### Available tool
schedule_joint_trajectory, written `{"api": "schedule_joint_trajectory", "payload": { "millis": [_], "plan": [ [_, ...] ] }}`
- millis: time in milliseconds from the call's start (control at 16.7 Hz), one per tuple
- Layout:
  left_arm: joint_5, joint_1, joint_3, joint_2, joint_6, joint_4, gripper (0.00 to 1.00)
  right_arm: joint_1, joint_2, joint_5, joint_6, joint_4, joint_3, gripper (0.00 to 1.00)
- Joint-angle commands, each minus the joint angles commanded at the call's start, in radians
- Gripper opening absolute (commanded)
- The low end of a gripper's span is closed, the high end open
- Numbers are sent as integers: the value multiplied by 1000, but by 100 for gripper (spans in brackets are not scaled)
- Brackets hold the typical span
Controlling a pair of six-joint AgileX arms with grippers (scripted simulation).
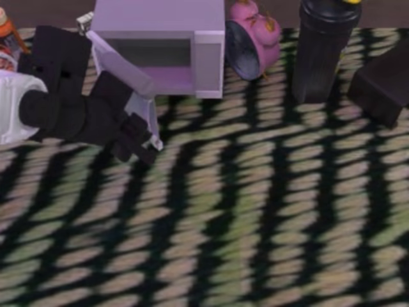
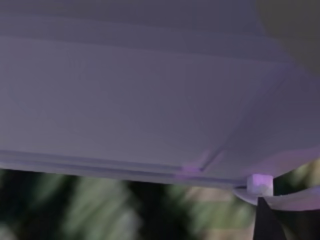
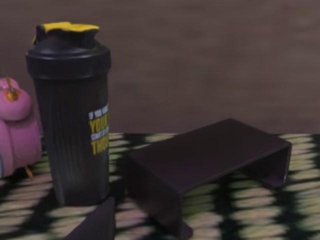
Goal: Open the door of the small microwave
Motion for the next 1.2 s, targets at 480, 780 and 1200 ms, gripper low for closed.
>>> {"api": "schedule_joint_trajectory", "payload": {
  "millis": [480,780,1200],
  "plan": [
    [25,11,-2,-3,29,-12,0,0,0,0,0,0,0,100],
    [44,28,-3,-6,63,-25,0,0,0,0,0,0,0,100],
    [44,28,-3,-6,63,-25,0,0,0,0,0,0,0,100]
  ]
}}
